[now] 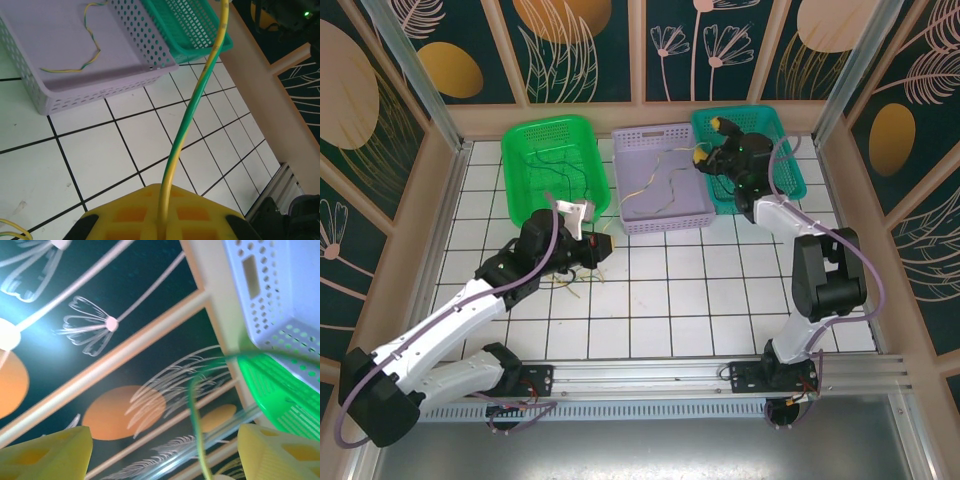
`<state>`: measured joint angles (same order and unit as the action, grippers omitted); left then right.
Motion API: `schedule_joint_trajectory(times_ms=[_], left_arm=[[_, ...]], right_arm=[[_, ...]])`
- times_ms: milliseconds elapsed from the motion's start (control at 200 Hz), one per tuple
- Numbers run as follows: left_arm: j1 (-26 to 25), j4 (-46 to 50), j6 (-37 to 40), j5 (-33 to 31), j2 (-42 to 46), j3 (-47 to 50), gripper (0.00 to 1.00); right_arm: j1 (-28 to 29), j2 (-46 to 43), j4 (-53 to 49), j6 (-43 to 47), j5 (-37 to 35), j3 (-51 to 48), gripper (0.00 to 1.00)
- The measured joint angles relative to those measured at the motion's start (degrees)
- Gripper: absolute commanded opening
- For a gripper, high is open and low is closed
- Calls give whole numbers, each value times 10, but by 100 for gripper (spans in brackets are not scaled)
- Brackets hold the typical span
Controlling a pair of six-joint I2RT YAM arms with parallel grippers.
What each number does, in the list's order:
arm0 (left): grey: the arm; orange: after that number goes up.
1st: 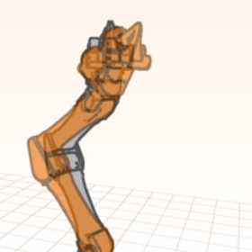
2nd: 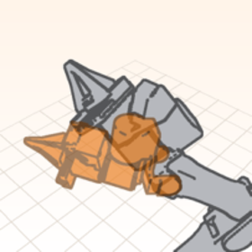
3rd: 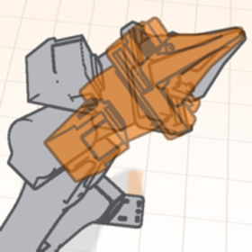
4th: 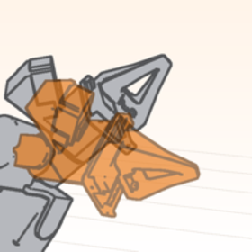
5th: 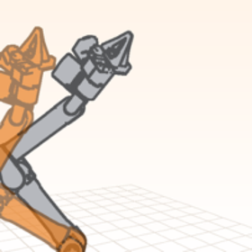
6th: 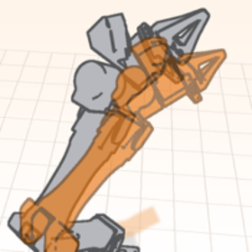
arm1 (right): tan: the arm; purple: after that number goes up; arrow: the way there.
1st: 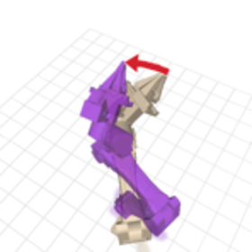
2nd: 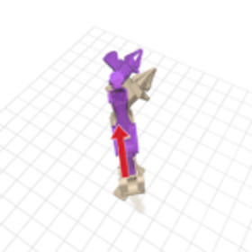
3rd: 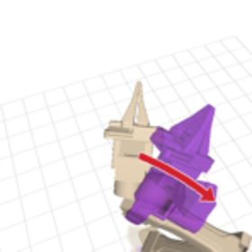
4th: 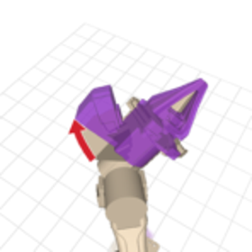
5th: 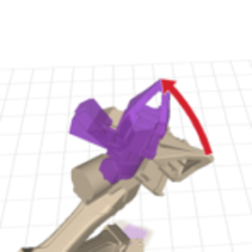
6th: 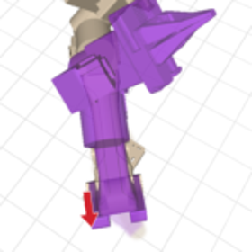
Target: Untangle the cables
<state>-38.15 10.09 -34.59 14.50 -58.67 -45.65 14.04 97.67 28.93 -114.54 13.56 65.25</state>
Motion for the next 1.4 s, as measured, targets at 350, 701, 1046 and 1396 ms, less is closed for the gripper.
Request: schedule_joint_trajectory(times_ms=[350, 701, 1046, 1396], left_arm=[[0, 1, 0, -2, -1, 0, 0], [0, 11, 0, -7, 34, 0, 0], [-2, 51, 7, -60, 32, 1, 0], [-5, 60, 53, -65, 15, -13, 0]], right_arm=[[-6, 0, -4, 0, 0, -16, 56], [-47, 3, 8, 0, 6, -35, 0], [-103, 3, -111, 48, 108, 16, 0], [-119, -1, -443, 559, 148, 275, 0]])
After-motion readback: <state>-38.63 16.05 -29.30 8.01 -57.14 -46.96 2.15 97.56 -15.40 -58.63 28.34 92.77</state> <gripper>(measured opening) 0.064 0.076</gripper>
